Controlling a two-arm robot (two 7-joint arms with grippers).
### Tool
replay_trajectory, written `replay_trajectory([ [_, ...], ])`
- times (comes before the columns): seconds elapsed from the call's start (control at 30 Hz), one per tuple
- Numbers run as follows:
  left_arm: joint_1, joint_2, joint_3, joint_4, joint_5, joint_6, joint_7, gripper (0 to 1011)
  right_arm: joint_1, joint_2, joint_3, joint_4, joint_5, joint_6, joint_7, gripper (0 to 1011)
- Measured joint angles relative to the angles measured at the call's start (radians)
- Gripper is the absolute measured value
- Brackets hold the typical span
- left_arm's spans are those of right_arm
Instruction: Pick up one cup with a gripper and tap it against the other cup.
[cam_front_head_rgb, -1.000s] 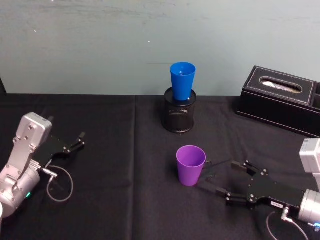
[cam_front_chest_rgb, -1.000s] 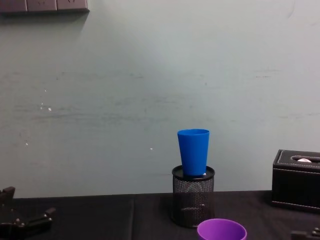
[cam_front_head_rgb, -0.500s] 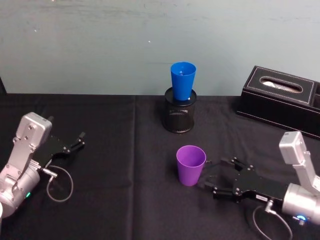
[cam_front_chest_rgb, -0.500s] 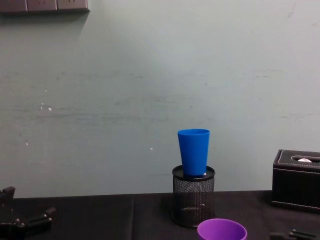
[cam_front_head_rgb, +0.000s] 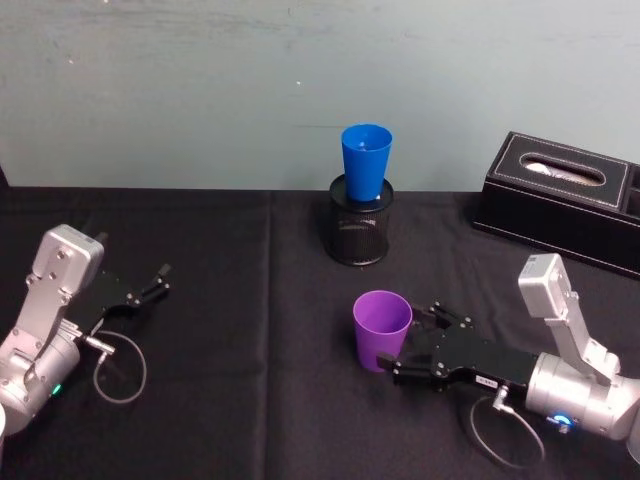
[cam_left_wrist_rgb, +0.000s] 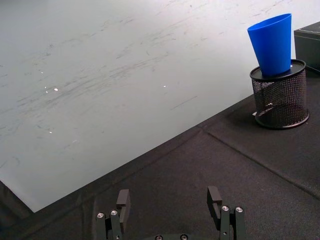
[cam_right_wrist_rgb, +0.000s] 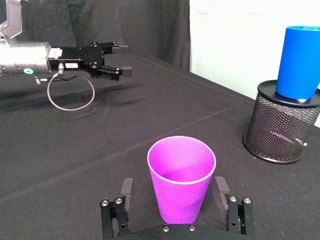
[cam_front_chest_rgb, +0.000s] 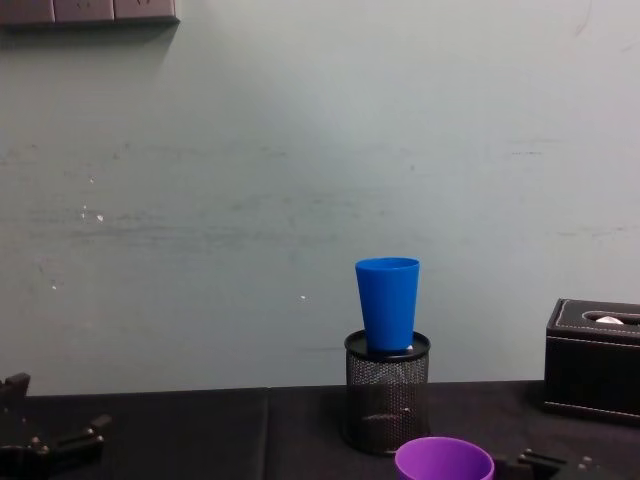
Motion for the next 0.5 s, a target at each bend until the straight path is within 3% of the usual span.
replay_trajectory([
  [0.17, 0.0, 0.0, 0.0, 0.0, 0.0, 0.0, 0.0, 1011, 0.021, -0.031, -0.001, 0.038, 0.006, -0.004, 0.015, 1003],
  [0.5, 0.0, 0.0, 0.0, 0.0, 0.0, 0.0, 0.0, 1011, 0.038, -0.058, -0.006, 0.074, 0.01, -0.023, 0.033, 1003],
])
